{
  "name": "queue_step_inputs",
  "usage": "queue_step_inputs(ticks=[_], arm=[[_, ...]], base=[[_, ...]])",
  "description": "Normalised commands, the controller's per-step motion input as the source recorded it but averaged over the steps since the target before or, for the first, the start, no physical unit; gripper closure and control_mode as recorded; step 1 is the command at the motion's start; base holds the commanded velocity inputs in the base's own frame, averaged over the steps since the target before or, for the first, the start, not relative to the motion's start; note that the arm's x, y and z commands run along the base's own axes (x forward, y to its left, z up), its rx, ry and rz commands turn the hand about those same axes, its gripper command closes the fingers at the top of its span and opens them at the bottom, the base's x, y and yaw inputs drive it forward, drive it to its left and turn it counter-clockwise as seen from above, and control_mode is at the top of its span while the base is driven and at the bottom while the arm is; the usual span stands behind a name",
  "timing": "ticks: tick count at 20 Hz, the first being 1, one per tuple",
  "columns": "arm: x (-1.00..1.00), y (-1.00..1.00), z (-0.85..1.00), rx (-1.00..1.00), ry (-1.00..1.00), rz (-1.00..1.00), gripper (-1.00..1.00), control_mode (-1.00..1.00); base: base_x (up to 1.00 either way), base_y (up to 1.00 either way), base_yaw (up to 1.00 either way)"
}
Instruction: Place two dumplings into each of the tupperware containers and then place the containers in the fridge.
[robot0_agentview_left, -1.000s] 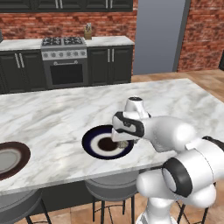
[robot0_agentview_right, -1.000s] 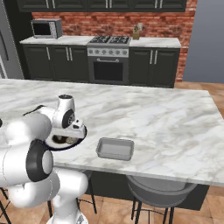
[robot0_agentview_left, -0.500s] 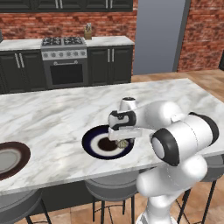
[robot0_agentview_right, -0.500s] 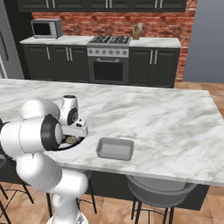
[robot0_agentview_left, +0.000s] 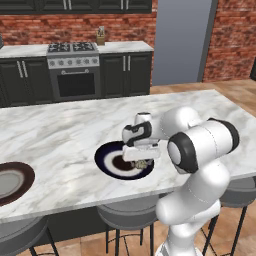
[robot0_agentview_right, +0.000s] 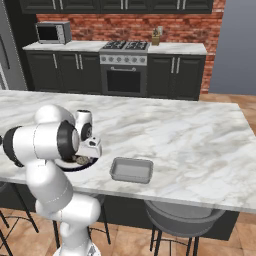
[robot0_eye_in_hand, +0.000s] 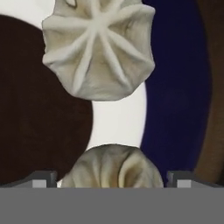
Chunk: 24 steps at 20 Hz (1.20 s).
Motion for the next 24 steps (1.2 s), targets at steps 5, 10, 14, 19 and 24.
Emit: queue_step_inputs(ticks=[5, 10, 14, 19, 24], arm=[[0.0, 0.0, -0.07, 0.0, 0.04, 0.0, 1.0, -1.0], [-0.03, -0.21, 0.25, 0.0, -0.01, -0.01, 1.0, -1.0], [-0.38, -0.67, 0.62, 0.0, 0.0, 0.0, 1.0, -1.0], [-0.17, -0.89, 0.44, 0.0, 0.04, -0.04, 1.0, -1.0], [-0.02, -0.87, 0.05, -0.03, 0.03, -0.07, 1.0, -1.0]], base=[[0.0, 0.0, 0.0], [0.0, 0.0, 0.0], [0.0, 0.0, 0.0], [0.0, 0.0, 0.0], [0.0, 0.0, 0.0]])
